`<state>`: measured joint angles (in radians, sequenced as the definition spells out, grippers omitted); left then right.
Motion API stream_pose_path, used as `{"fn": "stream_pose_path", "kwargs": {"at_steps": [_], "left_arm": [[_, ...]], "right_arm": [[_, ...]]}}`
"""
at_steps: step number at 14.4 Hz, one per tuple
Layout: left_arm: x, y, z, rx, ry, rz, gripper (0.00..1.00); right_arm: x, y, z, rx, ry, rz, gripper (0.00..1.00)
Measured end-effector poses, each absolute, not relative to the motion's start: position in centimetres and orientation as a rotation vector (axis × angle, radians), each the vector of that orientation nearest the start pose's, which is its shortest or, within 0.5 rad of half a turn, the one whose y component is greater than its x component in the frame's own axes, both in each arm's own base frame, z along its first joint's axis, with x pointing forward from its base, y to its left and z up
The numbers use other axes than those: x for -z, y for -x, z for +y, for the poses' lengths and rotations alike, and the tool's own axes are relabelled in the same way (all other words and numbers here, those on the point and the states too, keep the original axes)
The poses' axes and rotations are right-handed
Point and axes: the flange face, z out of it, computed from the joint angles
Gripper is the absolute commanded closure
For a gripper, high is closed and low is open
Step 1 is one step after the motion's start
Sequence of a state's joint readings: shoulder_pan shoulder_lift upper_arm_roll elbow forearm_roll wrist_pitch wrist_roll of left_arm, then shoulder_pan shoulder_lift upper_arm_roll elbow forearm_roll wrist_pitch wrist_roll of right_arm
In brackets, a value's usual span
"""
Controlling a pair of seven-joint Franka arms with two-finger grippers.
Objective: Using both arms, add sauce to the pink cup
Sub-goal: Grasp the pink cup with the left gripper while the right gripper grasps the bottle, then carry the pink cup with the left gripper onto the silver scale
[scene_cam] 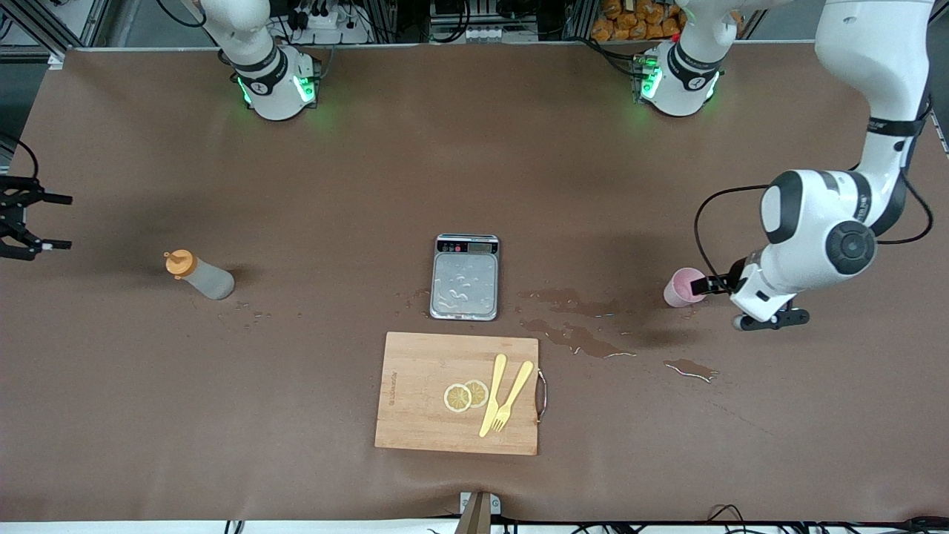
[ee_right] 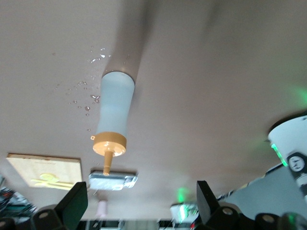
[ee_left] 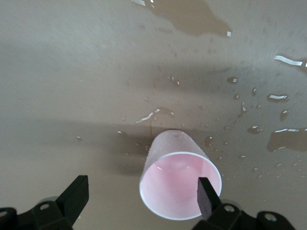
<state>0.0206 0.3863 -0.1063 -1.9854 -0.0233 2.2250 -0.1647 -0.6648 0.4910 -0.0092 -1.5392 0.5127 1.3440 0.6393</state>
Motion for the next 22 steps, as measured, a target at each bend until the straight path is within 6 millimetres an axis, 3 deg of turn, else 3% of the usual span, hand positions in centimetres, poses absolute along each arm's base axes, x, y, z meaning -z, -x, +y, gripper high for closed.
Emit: {"fn": "stream_pose_path", "kwargs": {"at_steps": [4,7,8,9,10,14,17,22], "left_arm": [[-24.9,-59.0,-5.0,-0.262,3.166,-0.157,0.00],[-24.2,-58.6,-5.3,-0.285,3.159,-0.140,0.00],[-23.8,-58.5,-5.5,-0.292,3.144,-0.106,0.08],[-23.5,-58.4,-5.7,-0.292,3.122,-0.065,0.44],[-23.3,-58.4,-5.9,-0.291,3.106,-0.037,0.99],[-23.3,-58.5,-6.4,-0.268,3.103,-0.016,1.00],[-22.8,-58.5,-7.8,-0.255,3.099,-0.027,1.00],[-22.9,-58.8,-7.8,-0.227,3.094,-0.013,1.00]], "right_arm": [[-27.2,-51.6,-33.7,-0.988,1.728,1.569,0.00],[-23.9,-51.7,-33.5,-1.020,1.630,1.566,0.00],[-22.9,-51.5,-33.7,-1.029,1.599,1.566,0.00],[-21.9,-51.2,-33.8,-1.040,1.568,1.567,0.00],[-20.7,-51.0,-34.0,-1.051,1.533,1.566,0.00],[-16.8,-50.4,-34.0,-1.081,1.424,1.560,0.00],[-16.1,-50.6,-33.4,-1.079,1.427,1.530,0.00],[-14.5,-51.0,-32.2,-1.066,1.425,1.479,0.00]]}}
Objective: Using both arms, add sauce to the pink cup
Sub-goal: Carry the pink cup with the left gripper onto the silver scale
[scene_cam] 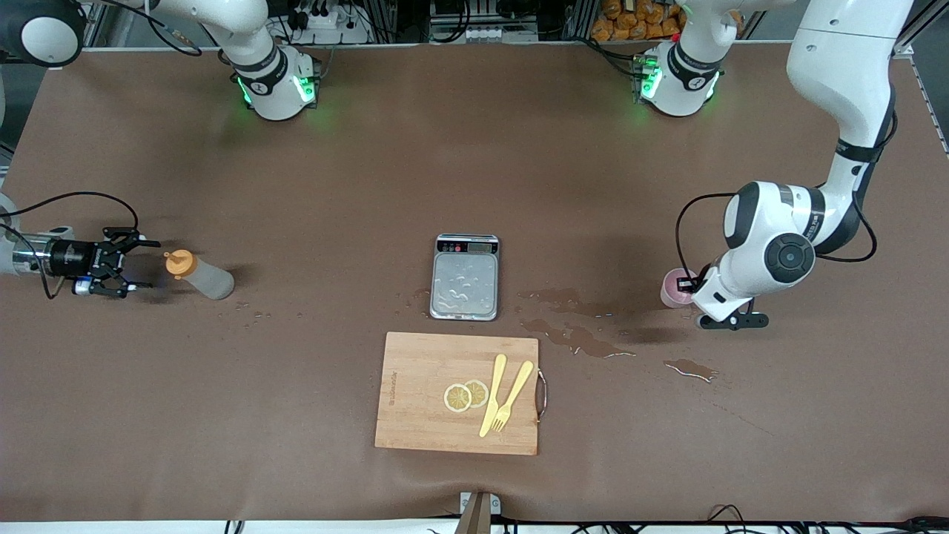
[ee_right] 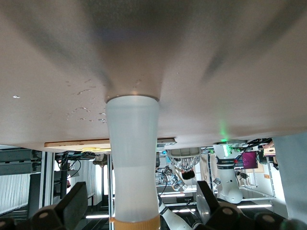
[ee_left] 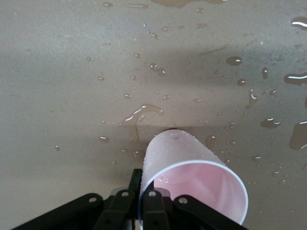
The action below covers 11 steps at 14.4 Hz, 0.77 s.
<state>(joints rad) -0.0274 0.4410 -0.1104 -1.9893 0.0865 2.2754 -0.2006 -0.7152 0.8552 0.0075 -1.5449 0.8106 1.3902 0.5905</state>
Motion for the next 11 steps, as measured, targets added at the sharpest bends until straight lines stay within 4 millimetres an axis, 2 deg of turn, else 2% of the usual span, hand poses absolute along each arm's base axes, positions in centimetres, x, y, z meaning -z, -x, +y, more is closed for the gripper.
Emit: {"fn": "stream_pose_path", "kwargs": {"at_steps": [2,4,7,11], "left_arm": [[-24.4,-60.1,-7.7,-0.165,3.104,-0.022,1.00],[-27.5,-61.8,-7.7,-0.085,3.111,-0.033,1.00],[-31.5,-63.0,-7.9,-0.064,3.105,-0.084,1.00],[-34.8,-63.6,-11.3,-0.041,3.155,-0.147,1.00]], "right_arm": [[-13.7,-51.1,-31.5,-1.066,1.419,1.475,0.00],[-12.9,-51.0,-31.0,-1.075,1.412,1.474,0.00],[-12.6,-51.6,-29.8,-1.082,1.410,1.462,0.00],[-12.0,-52.3,-27.9,-1.088,1.410,1.461,0.00]]}}
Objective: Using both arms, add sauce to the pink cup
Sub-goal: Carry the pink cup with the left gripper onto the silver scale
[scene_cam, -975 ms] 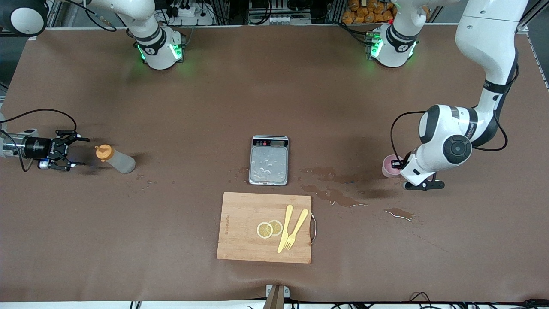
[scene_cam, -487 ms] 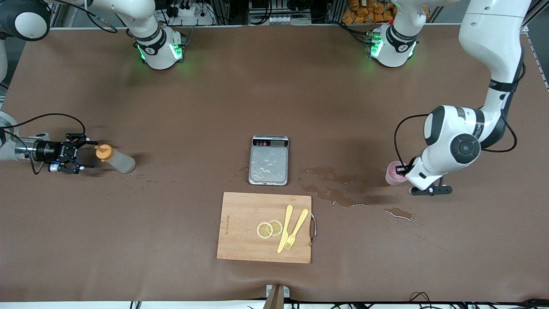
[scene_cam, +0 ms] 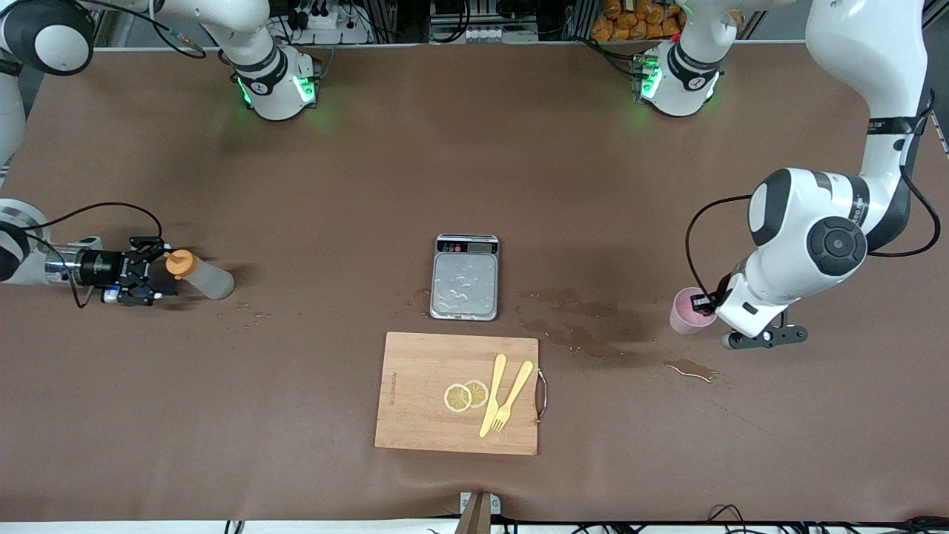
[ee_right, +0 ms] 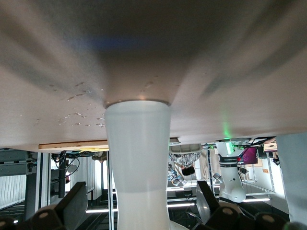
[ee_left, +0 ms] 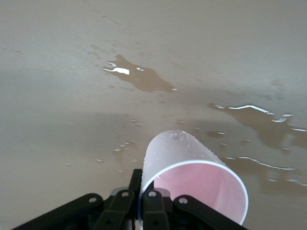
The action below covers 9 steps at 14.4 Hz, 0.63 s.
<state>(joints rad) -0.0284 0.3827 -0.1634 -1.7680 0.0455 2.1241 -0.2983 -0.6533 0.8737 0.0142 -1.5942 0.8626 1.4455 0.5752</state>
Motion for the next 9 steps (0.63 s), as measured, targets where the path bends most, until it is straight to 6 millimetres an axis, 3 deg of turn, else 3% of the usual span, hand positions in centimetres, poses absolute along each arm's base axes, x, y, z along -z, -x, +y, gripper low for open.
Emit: {"fn": "stream_pose_path", "kwargs": {"at_steps": [2,4,7,9], "left_arm": [[-36.7,-63.4,-13.5,-0.070,3.165,-0.161,1.00],[-37.9,-62.5,-17.6,-0.074,3.175,-0.202,1.00],[-38.4,-60.0,-24.6,-0.122,3.167,-0.197,1.00],[-38.4,-58.0,-28.0,-0.208,3.142,-0.173,1.00]], "right_arm": [[-11.6,-52.6,-27.2,-1.089,1.417,1.466,0.00],[-11.4,-52.7,-26.6,-1.094,1.421,1.467,0.00],[-11.2,-53.0,-25.7,-1.095,1.420,1.454,0.00],[-11.1,-53.1,-25.1,-1.097,1.426,1.443,0.00]]}}
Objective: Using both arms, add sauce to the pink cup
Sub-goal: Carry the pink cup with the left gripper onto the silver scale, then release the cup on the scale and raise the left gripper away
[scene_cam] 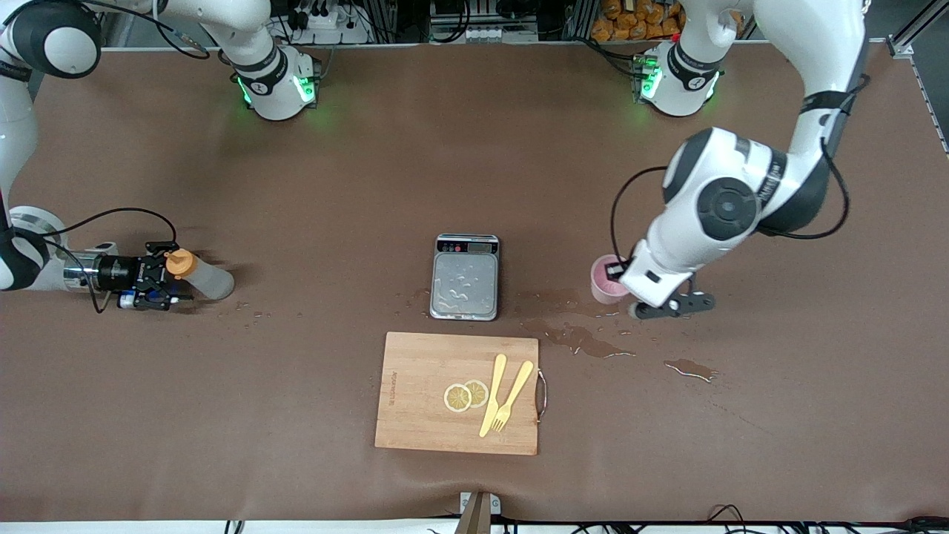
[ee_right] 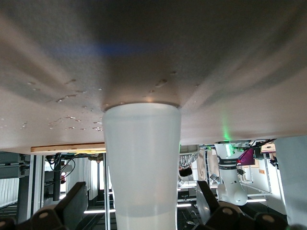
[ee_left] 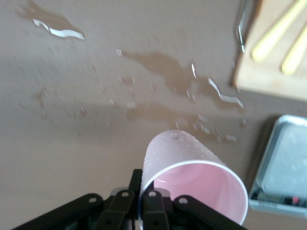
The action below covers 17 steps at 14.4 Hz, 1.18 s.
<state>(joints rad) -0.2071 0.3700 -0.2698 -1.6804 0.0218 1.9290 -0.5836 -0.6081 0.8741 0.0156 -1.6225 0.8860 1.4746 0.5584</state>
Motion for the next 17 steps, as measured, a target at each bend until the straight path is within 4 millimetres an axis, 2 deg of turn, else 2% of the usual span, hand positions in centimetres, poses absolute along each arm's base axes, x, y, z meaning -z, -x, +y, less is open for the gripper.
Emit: {"fn": "stream_pose_path", "kwargs": {"at_steps": [2,4,7,9,10,11,13,14,16,17], "left_arm": [[-38.8,-56.6,-31.2,-0.254,3.135,-0.208,1.00],[-38.2,-55.4,-34.3,-0.293,3.127,-0.288,1.00],[-35.8,-54.6,-39.8,-0.330,3.108,-0.426,1.00],[-33.8,-54.5,-43.5,-0.318,3.117,-0.535,1.00],[-32.9,-54.6,-45.0,-0.300,3.132,-0.588,1.00],[-32.1,-54.6,-46.1,-0.281,3.145,-0.638,1.00],[-31.2,-54.6,-47.7,-0.240,3.171,-0.728,1.00],[-30.9,-54.5,-48.5,-0.216,3.187,-0.778,1.00],[-30.4,-53.7,-50.4,-0.172,3.214,-0.865,1.00],[-30.0,-53.2,-51.3,-0.161,3.216,-0.879,1.00]], "right_arm": [[-10.9,-53.3,-24.5,-1.104,1.421,1.437,0.00],[-10.8,-53.2,-24.1,-1.108,1.419,1.434,0.00],[-10.6,-53.2,-23.9,-1.110,1.420,1.432,0.04],[-10.6,-53.1,-23.8,-1.109,1.423,1.427,0.14],[-10.5,-53.1,-23.7,-1.108,1.424,1.425,0.15],[-10.5,-53.2,-23.6,-1.110,1.425,1.424,0.17],[-10.5,-53.3,-23.4,-1.112,1.429,1.421,0.27],[-10.5,-53.3,-23.3,-1.113,1.431,1.420,0.28],[-10.5,-53.3,-23.3,-1.113,1.431,1.420,0.30],[-10.5,-53.3,-23.3,-1.113,1.431,1.420,0.34]]}}
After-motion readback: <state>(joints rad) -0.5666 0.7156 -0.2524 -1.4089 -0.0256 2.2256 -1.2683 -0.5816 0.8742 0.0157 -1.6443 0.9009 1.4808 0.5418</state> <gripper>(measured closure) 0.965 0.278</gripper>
